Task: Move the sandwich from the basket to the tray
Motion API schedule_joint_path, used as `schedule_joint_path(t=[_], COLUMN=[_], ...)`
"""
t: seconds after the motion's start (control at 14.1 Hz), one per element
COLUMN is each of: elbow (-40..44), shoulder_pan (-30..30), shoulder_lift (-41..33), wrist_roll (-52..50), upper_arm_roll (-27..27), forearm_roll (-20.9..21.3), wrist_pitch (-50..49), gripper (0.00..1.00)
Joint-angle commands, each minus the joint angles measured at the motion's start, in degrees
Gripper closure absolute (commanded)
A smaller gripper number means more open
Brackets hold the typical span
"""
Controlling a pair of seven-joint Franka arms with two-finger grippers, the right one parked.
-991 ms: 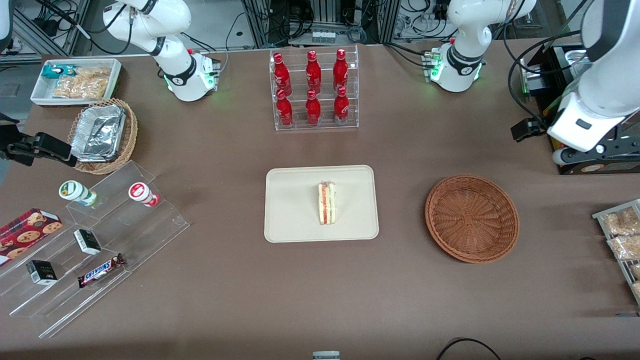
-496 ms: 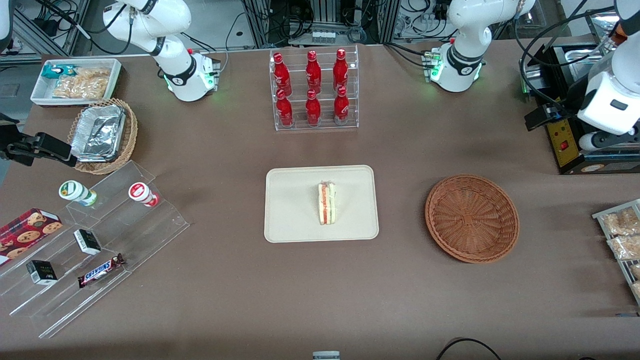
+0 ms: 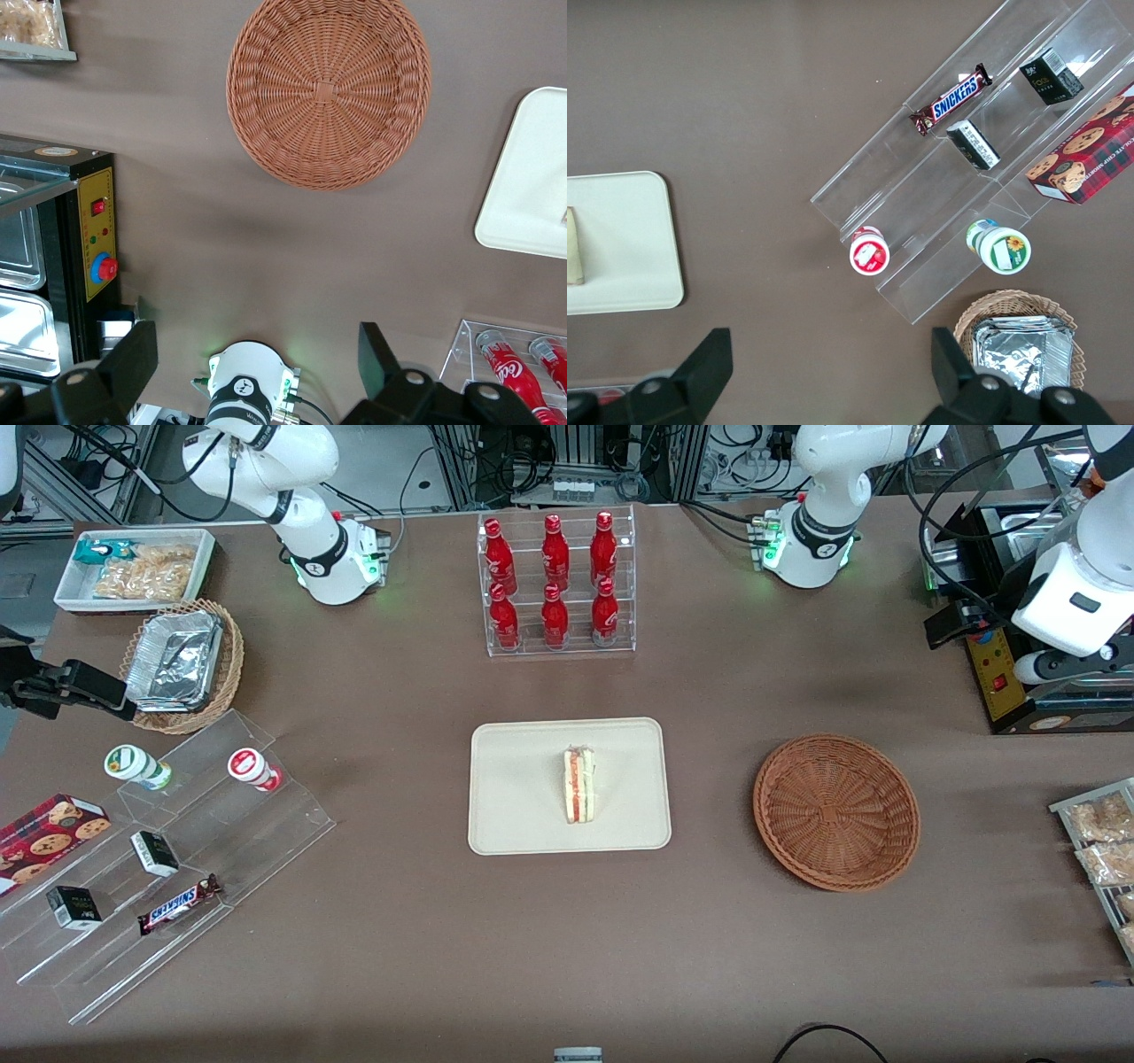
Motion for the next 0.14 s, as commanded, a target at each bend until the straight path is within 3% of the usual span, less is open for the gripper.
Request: schedule_joint_path(t=[0.0, 0.07], elbow=[0.01, -0.16], shoulder_pan=[0.28, 0.37], shoulder_lift=[-0.62, -0.70], wrist_roll=[0.70, 1.14], upper_arm_roll=[0.08, 0.25], forearm_roll=[-0.82, -0.91], wrist_pitch=[-0.89, -0.98], gripper=[0.00, 0.00])
